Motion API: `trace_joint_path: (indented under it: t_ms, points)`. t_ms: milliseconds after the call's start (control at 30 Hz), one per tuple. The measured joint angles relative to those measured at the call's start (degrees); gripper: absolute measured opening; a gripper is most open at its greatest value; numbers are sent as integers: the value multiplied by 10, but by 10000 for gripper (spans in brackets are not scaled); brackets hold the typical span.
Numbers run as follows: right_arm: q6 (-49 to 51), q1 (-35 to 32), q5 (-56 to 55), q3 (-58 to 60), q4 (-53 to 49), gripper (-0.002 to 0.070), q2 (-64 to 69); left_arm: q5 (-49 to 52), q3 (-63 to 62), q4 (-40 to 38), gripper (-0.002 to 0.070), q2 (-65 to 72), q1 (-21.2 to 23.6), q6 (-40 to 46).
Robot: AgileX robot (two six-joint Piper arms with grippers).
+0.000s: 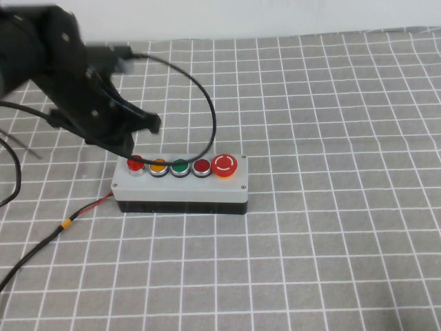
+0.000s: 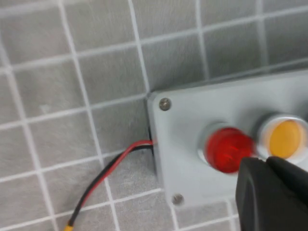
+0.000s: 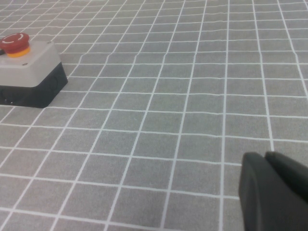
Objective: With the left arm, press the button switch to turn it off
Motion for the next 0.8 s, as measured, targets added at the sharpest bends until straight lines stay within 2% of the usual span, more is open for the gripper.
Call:
trace_joint_path:
  t_ms: [300, 633, 800]
  points:
    - [0, 0, 0, 0, 0, -16, 0, 8, 1, 6, -4, -228, 0, 4]
    - [0, 0, 0, 0, 0, -16, 0, 122, 1, 32, -4, -444, 0, 3]
    - [0, 0, 0, 0, 0, -16, 0, 136, 1, 33, -4, -531, 0, -14]
